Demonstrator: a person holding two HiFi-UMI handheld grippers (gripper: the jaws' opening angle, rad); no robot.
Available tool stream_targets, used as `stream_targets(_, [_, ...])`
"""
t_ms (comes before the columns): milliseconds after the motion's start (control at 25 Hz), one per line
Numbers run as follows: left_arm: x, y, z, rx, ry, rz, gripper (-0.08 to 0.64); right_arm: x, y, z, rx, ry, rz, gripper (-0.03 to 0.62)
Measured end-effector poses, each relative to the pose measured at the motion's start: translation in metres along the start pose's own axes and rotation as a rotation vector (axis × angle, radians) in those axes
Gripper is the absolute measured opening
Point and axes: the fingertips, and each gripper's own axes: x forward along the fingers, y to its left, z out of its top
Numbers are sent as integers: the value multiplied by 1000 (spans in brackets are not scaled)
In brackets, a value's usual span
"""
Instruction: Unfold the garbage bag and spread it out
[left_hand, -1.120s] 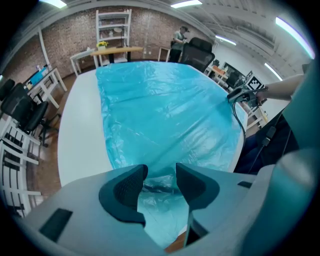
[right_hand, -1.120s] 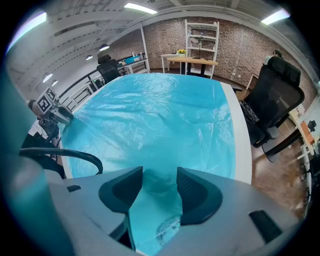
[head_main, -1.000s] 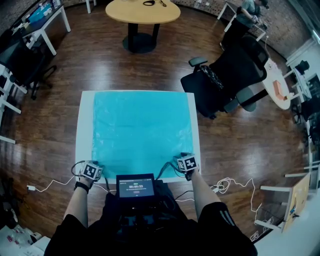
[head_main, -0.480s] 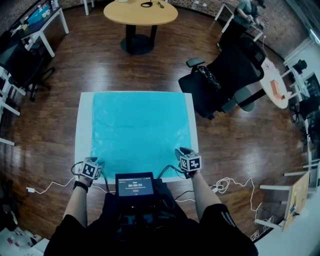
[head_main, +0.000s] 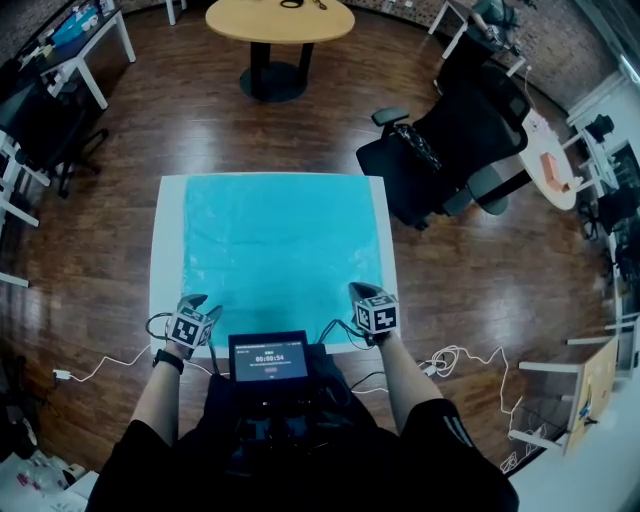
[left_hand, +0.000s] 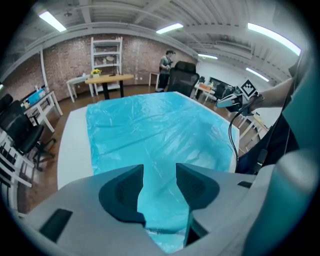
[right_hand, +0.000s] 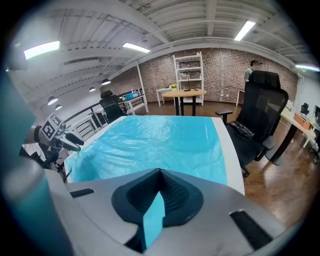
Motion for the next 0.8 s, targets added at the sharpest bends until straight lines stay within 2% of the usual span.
stream_targets(320, [-4, -27, 23, -9, -57, -59, 215, -2, 14, 8, -74, -13, 1, 21])
stream_targets(800, [-2, -40, -3, 37, -26, -100, 213, -14, 28, -2, -55, -30, -14, 20])
